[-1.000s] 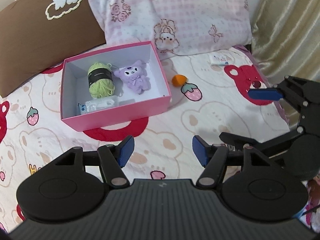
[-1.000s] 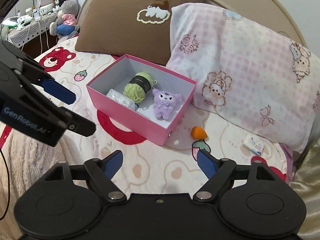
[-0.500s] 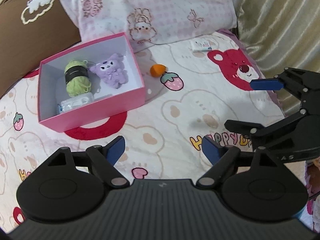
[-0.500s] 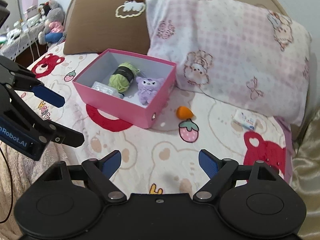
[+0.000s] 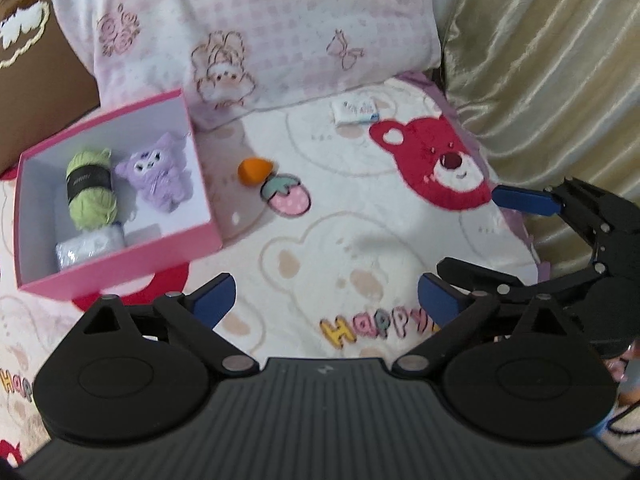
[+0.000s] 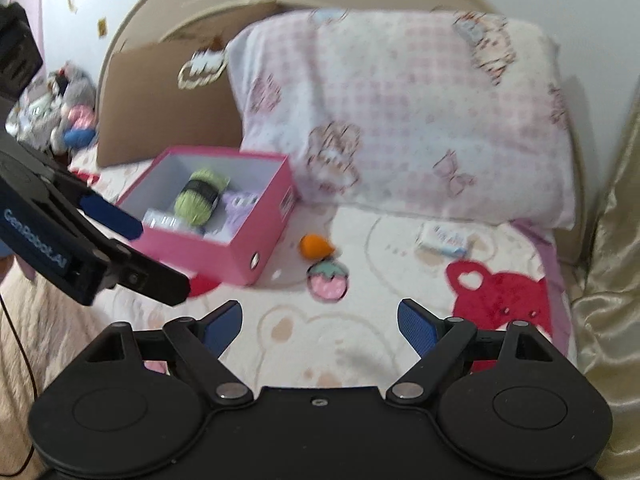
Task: Organize objects
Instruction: 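Withdraw the right gripper and move it toward the white tissue pack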
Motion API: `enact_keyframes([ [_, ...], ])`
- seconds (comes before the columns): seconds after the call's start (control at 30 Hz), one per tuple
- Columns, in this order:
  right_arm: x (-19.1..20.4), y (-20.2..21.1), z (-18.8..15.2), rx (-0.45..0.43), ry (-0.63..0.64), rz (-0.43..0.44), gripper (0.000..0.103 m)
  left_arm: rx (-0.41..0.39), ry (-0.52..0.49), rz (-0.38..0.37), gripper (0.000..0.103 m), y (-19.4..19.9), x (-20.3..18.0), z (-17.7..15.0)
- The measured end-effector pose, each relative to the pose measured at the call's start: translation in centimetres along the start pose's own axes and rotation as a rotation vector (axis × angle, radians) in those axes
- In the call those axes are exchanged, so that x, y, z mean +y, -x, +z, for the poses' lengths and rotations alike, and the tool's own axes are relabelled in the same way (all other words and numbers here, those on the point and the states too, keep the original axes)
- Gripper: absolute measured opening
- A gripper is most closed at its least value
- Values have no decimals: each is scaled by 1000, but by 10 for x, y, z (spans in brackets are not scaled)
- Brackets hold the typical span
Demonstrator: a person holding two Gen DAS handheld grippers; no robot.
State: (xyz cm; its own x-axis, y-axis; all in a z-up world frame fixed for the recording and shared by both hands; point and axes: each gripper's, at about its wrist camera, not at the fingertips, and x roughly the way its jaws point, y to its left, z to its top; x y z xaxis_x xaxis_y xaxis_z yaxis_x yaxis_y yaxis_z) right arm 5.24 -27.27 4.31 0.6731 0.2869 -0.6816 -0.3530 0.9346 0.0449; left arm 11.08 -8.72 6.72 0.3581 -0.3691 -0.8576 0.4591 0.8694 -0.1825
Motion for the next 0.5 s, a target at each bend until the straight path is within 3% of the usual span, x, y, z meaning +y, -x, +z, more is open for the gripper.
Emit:
enact_keyframes([
  [0.23, -20, -10, 1, -104, -29, -12, 88, -66, -18, 20, 99, -5, -14, 22],
  [0.37, -26, -20, 6, -115, -42, -41, 88, -158, -5, 58, 99, -5, -17, 31],
  [0.5, -29, -20, 11, -140, -73, 7, 88, -183, 1, 56, 99, -7, -15, 42],
])
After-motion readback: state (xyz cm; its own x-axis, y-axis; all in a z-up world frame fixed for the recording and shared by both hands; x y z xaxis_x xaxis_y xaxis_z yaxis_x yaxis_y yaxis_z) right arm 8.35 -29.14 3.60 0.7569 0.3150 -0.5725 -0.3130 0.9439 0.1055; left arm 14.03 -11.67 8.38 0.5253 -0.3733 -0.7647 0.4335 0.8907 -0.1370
